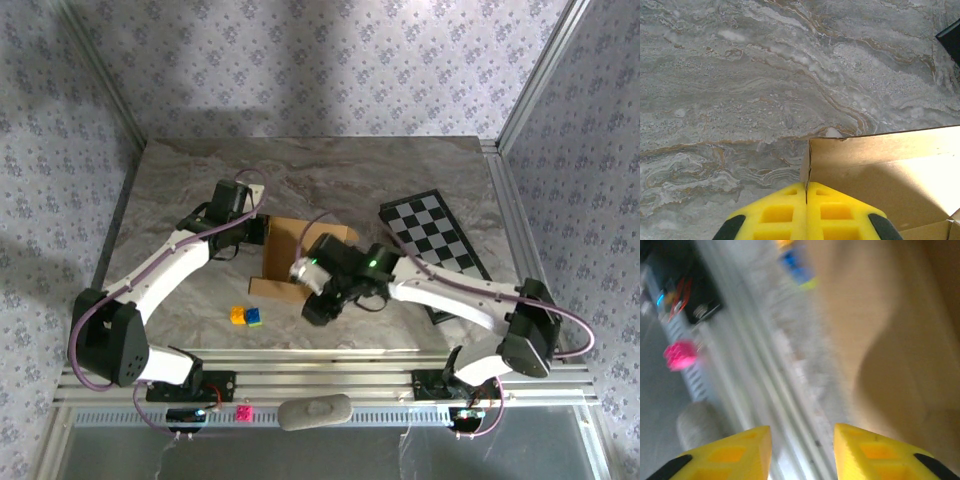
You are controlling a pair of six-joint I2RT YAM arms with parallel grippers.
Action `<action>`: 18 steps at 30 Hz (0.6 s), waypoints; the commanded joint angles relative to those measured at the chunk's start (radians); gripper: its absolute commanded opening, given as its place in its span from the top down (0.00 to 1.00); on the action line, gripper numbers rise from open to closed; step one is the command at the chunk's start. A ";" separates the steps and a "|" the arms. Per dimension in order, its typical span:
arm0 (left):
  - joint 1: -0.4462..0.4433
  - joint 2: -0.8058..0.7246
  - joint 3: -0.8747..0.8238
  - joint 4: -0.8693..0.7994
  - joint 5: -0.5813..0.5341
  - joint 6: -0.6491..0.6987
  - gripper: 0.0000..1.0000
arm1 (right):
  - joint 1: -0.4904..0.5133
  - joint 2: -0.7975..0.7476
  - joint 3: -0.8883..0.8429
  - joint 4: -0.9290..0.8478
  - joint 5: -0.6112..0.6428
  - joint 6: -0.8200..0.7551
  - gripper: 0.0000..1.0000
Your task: Fold the paper box
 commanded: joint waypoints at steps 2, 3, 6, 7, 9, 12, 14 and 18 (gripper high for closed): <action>-0.009 -0.010 0.011 -0.010 0.003 -0.008 1.00 | -0.195 -0.154 -0.039 0.133 0.066 0.151 0.56; -0.008 -0.008 0.012 -0.012 0.003 -0.010 1.00 | -0.230 -0.164 -0.042 0.129 0.064 0.169 0.54; -0.009 0.003 0.018 -0.016 0.002 -0.009 1.00 | -0.309 -0.204 -0.078 0.139 0.063 0.210 0.50; -0.008 0.005 0.020 -0.017 0.001 -0.010 1.00 | -0.343 -0.206 -0.088 0.138 0.062 0.228 0.48; -0.008 0.012 0.025 -0.020 0.000 -0.014 1.00 | -0.382 -0.191 -0.083 0.130 0.032 0.238 0.48; -0.007 0.027 0.041 -0.033 -0.001 -0.020 1.00 | -0.366 -0.162 -0.043 0.108 0.008 0.215 0.51; -0.008 0.034 0.051 -0.041 0.001 -0.024 1.00 | -0.338 -0.168 -0.029 0.054 0.080 0.191 0.49; -0.008 0.034 0.050 -0.031 -0.003 -0.040 1.00 | -0.455 -0.180 -0.084 0.046 0.107 0.227 0.44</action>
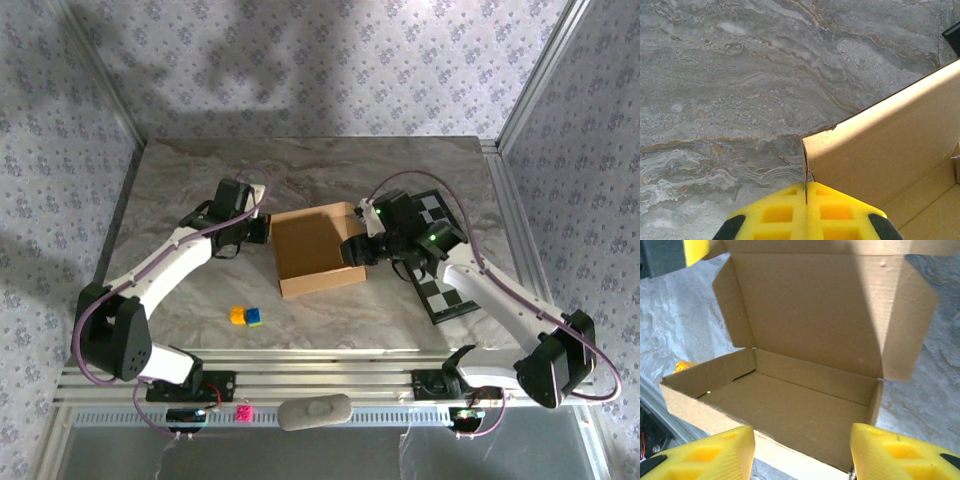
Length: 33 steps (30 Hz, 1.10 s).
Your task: Fold the paper box
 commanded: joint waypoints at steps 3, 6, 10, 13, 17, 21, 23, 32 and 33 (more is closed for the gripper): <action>-0.008 0.006 0.028 -0.011 0.000 -0.021 1.00 | -0.168 0.088 0.035 -0.041 -0.015 -0.009 0.43; -0.008 0.014 0.030 -0.010 0.003 -0.020 1.00 | -0.212 0.244 0.165 -0.079 -0.049 -0.082 0.42; -0.009 0.036 0.046 -0.011 0.002 -0.024 1.00 | -0.262 0.429 0.306 -0.135 -0.127 -0.123 0.42; -0.008 0.052 0.059 -0.011 0.003 -0.024 1.00 | -0.268 0.495 0.361 -0.128 -0.165 -0.160 0.42; -0.009 0.071 0.077 -0.015 0.004 -0.017 1.00 | -0.273 0.591 0.435 -0.168 -0.178 -0.190 0.43; -0.008 0.091 0.090 -0.018 0.009 -0.019 1.00 | -0.268 0.646 0.470 -0.165 -0.214 -0.186 0.49; -0.009 0.106 0.101 -0.024 0.008 -0.025 1.00 | -0.255 0.664 0.488 -0.179 -0.203 -0.185 0.53; -0.006 0.182 0.170 -0.055 0.032 -0.076 1.00 | -0.228 0.692 0.504 -0.192 -0.127 -0.133 0.84; -0.007 0.188 0.173 -0.049 0.037 -0.087 1.00 | -0.223 0.697 0.516 -0.195 -0.116 -0.124 0.90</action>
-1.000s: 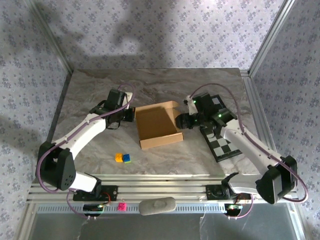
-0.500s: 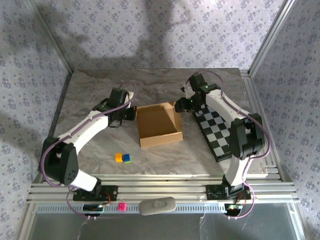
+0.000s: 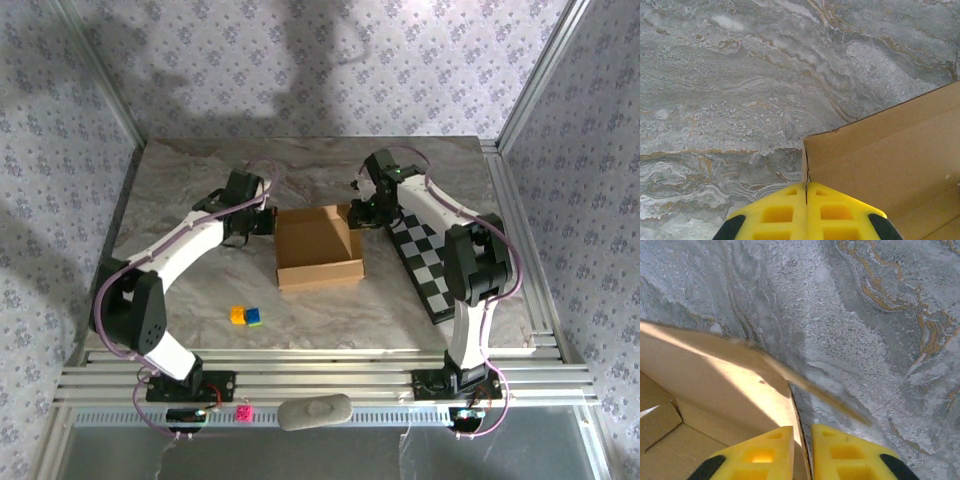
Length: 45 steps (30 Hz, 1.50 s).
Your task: Fold the paper box
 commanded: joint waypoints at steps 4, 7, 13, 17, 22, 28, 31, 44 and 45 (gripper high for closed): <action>-0.001 0.054 0.073 -0.016 0.062 -0.103 1.00 | 0.040 0.040 0.113 -0.077 0.119 0.077 1.00; 0.002 0.078 0.101 -0.026 0.091 -0.161 1.00 | 0.062 0.042 0.130 -0.086 0.175 0.133 1.00; 0.010 0.122 0.151 -0.054 0.136 -0.255 0.98 | 0.110 0.075 0.171 -0.086 0.234 0.199 1.00; 0.018 0.153 0.205 -0.109 0.132 -0.268 0.73 | 0.108 0.128 0.227 -0.115 0.245 0.203 1.00; 0.032 0.097 0.231 -0.157 0.079 -0.295 0.42 | 0.097 0.172 0.280 -0.145 0.239 0.173 1.00; 0.044 -0.042 0.215 -0.228 0.003 -0.357 0.32 | 0.094 0.209 0.327 -0.165 0.224 0.153 1.00; 0.058 -0.083 0.184 -0.297 0.012 -0.377 0.31 | 0.094 0.222 0.349 -0.172 0.221 0.148 1.00; 0.161 0.115 0.101 -0.059 0.296 -0.337 0.50 | 0.093 0.240 0.372 -0.188 0.205 0.132 1.00; 0.159 0.130 0.099 -0.059 0.296 -0.340 0.50 | 0.092 0.243 0.372 -0.188 0.202 0.132 1.00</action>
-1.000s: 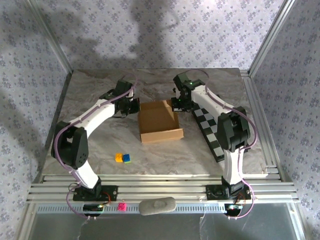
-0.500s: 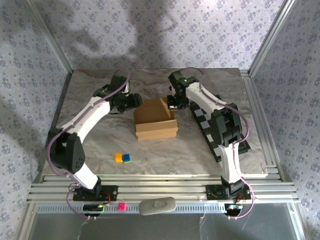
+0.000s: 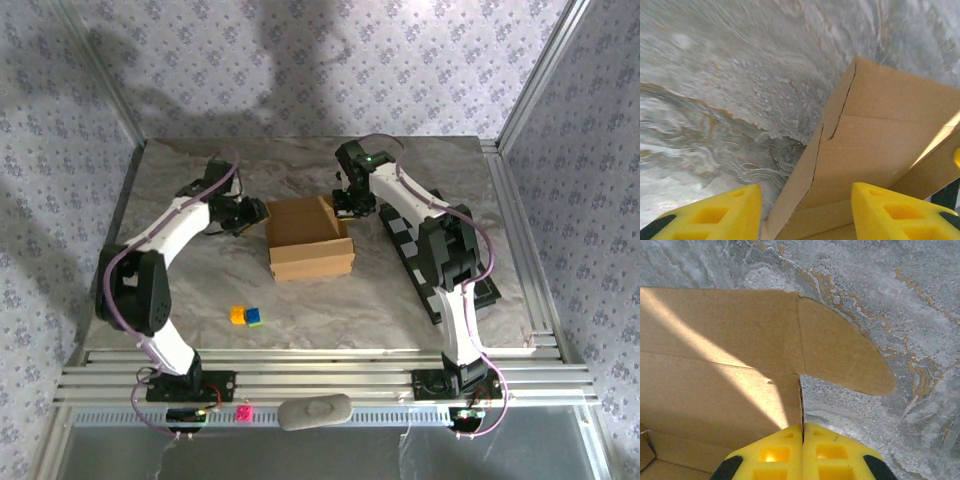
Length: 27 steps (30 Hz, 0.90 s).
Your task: Fold the paper box
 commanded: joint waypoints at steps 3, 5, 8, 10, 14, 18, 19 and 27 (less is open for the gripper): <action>-0.025 0.055 0.027 0.053 0.073 0.027 0.50 | -0.004 0.027 0.032 -0.035 -0.024 -0.015 1.00; -0.036 0.072 0.030 0.065 0.079 0.032 0.51 | -0.005 0.033 0.040 -0.039 -0.029 -0.015 1.00; -0.050 0.099 0.033 0.085 0.097 0.025 0.58 | -0.004 0.043 0.057 -0.049 -0.035 -0.016 1.00; -0.058 0.120 0.037 0.091 0.105 0.019 0.63 | -0.006 0.051 0.074 -0.057 -0.037 -0.016 1.00; -0.067 0.142 0.038 0.098 0.108 0.012 0.72 | -0.004 0.074 0.112 -0.079 -0.029 -0.012 1.00; -0.069 0.144 0.040 0.101 0.111 0.002 0.73 | -0.004 0.095 0.136 -0.087 -0.018 -0.002 1.00; -0.070 0.142 0.041 0.099 0.110 -0.002 0.73 | -0.006 0.099 0.141 -0.087 -0.016 0.001 1.00; -0.071 -0.049 0.056 -0.028 -0.036 -0.030 0.33 | -0.009 0.099 0.146 -0.095 -0.017 0.000 1.00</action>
